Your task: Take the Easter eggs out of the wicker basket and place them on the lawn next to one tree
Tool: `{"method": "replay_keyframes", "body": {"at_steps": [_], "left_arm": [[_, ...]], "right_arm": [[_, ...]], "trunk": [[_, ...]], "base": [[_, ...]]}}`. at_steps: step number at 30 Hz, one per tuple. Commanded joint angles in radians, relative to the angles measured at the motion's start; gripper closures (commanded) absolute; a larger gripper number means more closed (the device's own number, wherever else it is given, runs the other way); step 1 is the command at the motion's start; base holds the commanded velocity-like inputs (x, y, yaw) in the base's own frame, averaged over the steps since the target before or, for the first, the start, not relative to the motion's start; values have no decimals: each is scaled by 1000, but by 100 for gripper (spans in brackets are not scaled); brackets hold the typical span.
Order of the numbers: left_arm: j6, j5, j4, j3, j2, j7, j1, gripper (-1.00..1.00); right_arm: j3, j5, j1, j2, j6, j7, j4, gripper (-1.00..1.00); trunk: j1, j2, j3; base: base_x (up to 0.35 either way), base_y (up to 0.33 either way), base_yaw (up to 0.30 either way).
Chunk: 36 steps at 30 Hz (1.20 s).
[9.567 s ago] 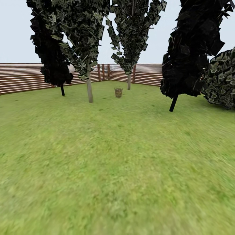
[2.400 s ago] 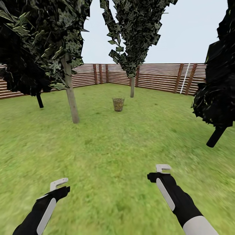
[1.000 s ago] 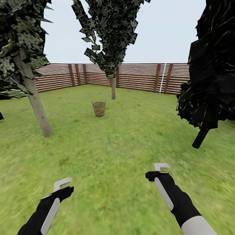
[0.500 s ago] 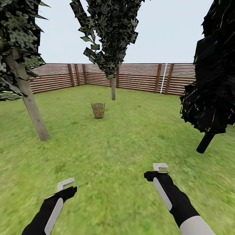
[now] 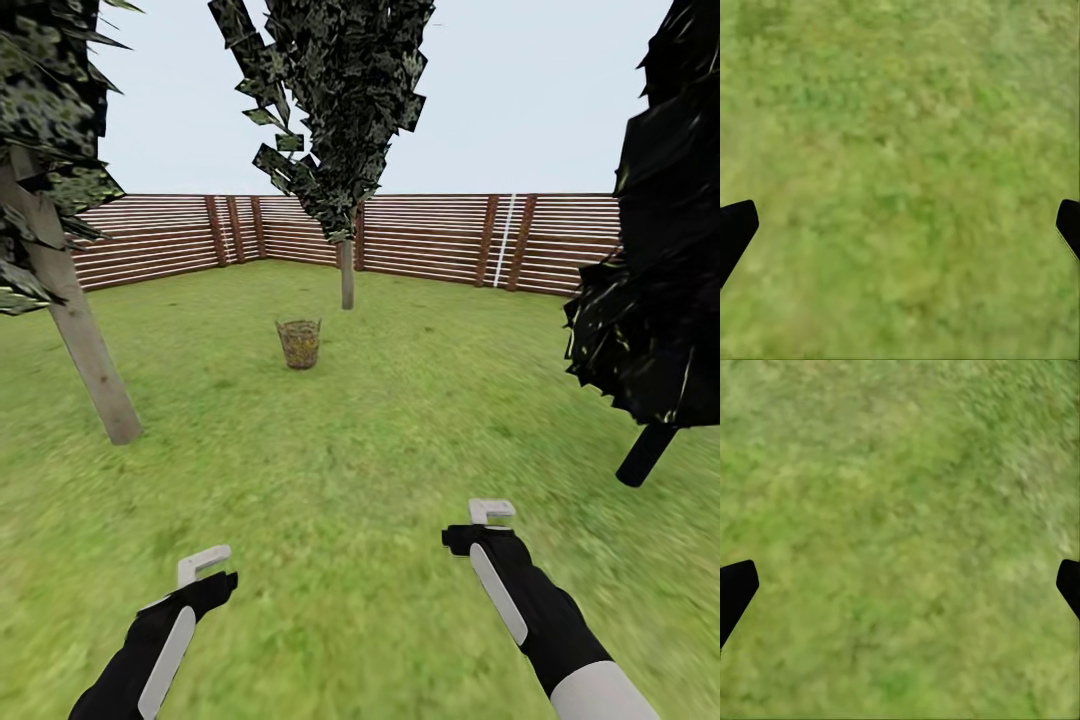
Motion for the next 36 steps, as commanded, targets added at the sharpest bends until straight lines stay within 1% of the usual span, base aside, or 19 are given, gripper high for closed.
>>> {"method": "replay_keyframes", "body": {"at_steps": [1, 36], "left_arm": [[4, 11, -1, -1, 0, 8, -1, -100], [4, 11, -3, -1, -3, 8, -1, -100]], "right_arm": [[3, -10, -1, -1, 2, -10, -1, -100], [3, -10, -1, 0, 2, -10, -1, -100]], "trunk": [[1, -1, -1], [1, -1, -1]], "base": [[325, 0, 0], [327, 0, 0]]}}
